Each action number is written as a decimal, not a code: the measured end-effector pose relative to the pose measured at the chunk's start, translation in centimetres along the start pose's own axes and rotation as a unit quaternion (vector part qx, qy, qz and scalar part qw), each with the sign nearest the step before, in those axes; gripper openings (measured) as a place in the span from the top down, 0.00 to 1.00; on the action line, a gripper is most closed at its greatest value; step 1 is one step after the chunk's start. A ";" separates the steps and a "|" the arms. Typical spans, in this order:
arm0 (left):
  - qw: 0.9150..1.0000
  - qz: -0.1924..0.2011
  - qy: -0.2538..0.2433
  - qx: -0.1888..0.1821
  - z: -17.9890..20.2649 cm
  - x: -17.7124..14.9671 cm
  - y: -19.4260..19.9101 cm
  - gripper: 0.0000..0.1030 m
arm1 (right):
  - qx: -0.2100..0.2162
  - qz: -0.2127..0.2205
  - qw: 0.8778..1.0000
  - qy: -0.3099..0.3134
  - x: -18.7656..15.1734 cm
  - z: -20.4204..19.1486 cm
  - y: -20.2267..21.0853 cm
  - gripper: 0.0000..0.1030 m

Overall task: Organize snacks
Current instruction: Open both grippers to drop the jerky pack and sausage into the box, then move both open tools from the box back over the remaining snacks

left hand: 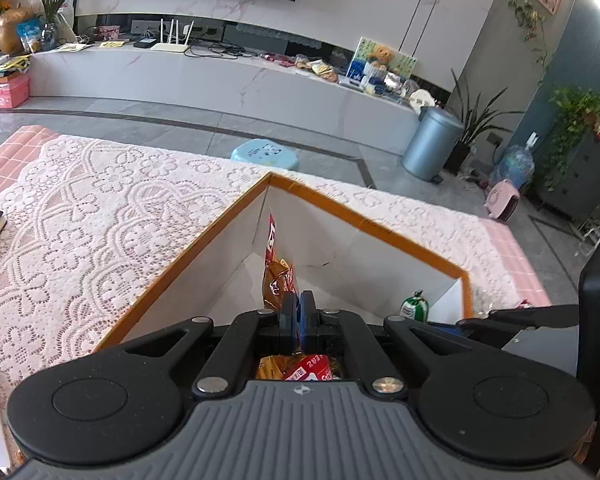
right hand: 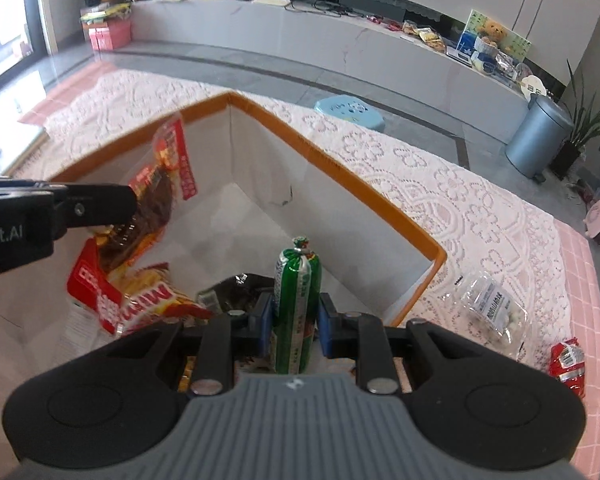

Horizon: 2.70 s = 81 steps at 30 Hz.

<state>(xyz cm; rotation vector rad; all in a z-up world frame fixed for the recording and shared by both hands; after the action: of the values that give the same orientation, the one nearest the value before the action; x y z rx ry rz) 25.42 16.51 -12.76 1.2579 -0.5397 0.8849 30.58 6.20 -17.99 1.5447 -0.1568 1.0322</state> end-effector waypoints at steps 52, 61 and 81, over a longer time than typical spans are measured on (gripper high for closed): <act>0.994 0.101 -0.040 -0.002 5.3 1.1 6.2 0.16 | -0.033 0.164 0.981 -0.096 -1.2 5.9 14.3 0.03; 0.989 0.122 -0.076 -0.033 9.8 -0.1 8.0 0.14 | -0.099 0.177 0.960 -0.191 -7.1 11.3 18.4 0.03; 0.971 0.030 -0.209 -0.111 21.1 -8.2 5.3 0.14 | -0.174 0.152 0.937 -0.261 -16.9 18.7 20.3 0.03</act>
<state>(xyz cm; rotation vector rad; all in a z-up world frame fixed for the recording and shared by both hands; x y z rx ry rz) 18.76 -5.68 -10.72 1.2299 -0.9880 0.5870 17.42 -22.90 -12.48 1.4557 -0.9255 0.7494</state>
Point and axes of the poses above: each gripper's, at about its wrist camera, not at the fingertips, and y roughly against the way its jaws point, z to its right, x to its top, the point moved 10 cm from there along -y, roughly the way its jaws point, and after that the axes turned 7 degrees about z, right-handed, at the moved point
